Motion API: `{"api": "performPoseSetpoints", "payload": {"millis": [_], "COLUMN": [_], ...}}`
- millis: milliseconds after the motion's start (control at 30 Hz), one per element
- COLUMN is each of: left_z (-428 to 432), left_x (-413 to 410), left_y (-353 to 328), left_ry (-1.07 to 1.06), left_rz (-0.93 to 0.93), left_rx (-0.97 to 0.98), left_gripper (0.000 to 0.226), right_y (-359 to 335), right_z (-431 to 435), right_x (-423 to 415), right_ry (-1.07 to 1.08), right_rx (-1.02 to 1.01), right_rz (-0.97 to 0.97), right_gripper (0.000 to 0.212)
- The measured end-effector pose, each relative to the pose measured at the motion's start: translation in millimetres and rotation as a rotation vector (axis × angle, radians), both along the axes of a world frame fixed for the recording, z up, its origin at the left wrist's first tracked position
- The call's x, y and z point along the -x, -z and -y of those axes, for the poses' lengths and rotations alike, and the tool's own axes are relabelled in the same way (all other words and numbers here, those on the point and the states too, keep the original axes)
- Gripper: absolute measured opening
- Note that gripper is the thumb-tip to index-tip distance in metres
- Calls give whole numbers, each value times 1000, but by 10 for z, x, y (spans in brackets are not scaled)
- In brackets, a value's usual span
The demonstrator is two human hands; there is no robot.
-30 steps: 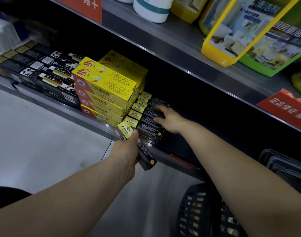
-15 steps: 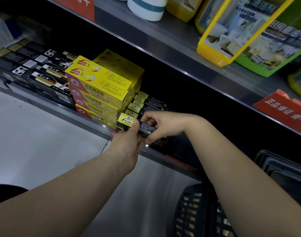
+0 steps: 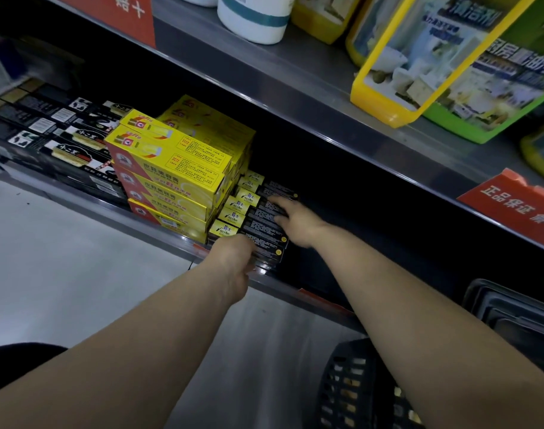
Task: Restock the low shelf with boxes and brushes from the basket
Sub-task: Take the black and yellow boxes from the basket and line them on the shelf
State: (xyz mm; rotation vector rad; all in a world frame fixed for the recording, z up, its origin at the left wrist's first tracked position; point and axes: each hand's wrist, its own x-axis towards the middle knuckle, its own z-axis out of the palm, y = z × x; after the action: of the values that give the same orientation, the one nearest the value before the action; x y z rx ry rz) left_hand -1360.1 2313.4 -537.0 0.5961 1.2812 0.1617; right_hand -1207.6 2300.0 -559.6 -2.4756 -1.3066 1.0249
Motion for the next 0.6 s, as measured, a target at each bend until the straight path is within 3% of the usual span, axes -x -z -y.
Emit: {"api": "performPoseSetpoints", "payload": {"millis": [133, 300, 600], "left_z": [-42, -16, 21], "left_x": [4, -10, 6], "left_y": [71, 93, 31], "left_ry": [84, 91, 19], "left_rz": [52, -13, -21], "left_rx": [-45, -77, -25], "left_gripper": [26, 29, 25], "right_y": [23, 35, 12], "right_z": [15, -3, 4], "right_x": [-38, 58, 26], "right_ry": [56, 6, 85], "right_rx": [33, 31, 29], "right_rz": [33, -3, -17], "right_gripper": [55, 57, 62]}}
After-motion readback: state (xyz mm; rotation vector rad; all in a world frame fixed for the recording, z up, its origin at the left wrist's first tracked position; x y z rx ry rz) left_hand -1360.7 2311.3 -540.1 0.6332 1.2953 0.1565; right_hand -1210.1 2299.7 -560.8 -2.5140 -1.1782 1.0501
